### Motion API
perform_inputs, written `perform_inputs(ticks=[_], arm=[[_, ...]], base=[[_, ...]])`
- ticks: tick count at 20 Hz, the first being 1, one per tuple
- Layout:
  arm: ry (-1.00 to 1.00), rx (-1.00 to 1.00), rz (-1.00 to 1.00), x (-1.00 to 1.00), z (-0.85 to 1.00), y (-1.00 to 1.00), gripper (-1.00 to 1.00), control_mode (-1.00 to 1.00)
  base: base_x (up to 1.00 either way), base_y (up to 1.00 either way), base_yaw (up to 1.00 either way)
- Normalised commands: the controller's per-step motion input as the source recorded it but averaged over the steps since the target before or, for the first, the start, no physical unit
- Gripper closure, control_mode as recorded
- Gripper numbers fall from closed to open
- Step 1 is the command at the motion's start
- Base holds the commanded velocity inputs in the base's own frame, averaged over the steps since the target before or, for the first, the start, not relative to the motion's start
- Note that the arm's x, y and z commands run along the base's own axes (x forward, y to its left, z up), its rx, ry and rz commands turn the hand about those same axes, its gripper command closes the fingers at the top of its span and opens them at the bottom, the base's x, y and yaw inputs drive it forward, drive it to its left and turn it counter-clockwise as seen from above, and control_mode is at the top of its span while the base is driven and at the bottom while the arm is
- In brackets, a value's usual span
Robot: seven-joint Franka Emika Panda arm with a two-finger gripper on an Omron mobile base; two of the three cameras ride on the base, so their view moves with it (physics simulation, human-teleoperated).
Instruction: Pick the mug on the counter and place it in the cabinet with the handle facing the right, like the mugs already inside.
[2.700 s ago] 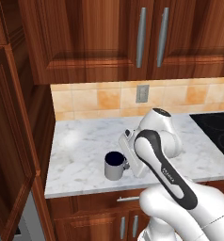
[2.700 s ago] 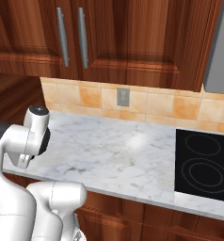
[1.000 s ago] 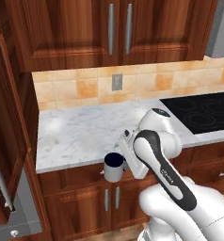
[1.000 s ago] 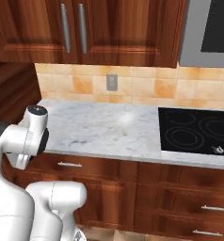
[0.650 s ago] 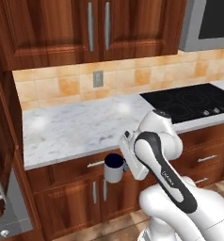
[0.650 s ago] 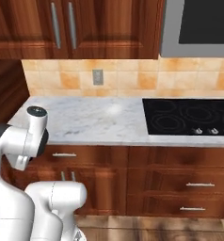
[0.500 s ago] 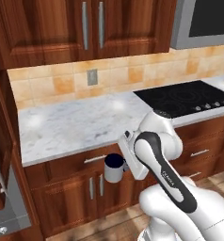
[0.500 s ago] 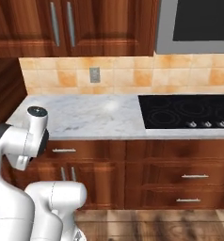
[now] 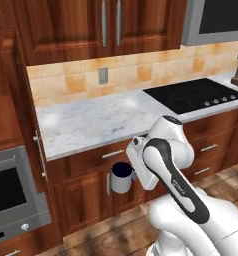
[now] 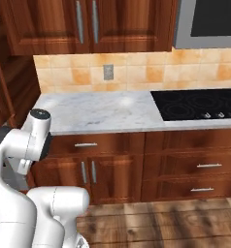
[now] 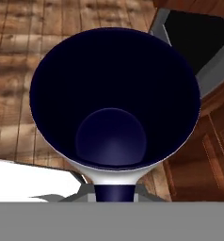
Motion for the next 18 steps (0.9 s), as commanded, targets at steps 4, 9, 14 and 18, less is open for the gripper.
perform_inputs(ticks=[4,9,14,18], arm=[[0.0,0.0,0.0,0.0,0.0,0.0,1.0,1.0],[0.0,0.0,0.0,0.0,0.0,0.0,1.0,1.0],[0.0,0.0,0.0,0.0,0.0,0.0,1.0,1.0],[0.0,0.0,0.0,0.0,0.0,0.0,1.0,1.0]], base=[[-0.55,0.65,-0.13],[-0.55,0.61,-0.12],[-0.37,0.68,-0.11],[-0.08,0.84,-0.06]])
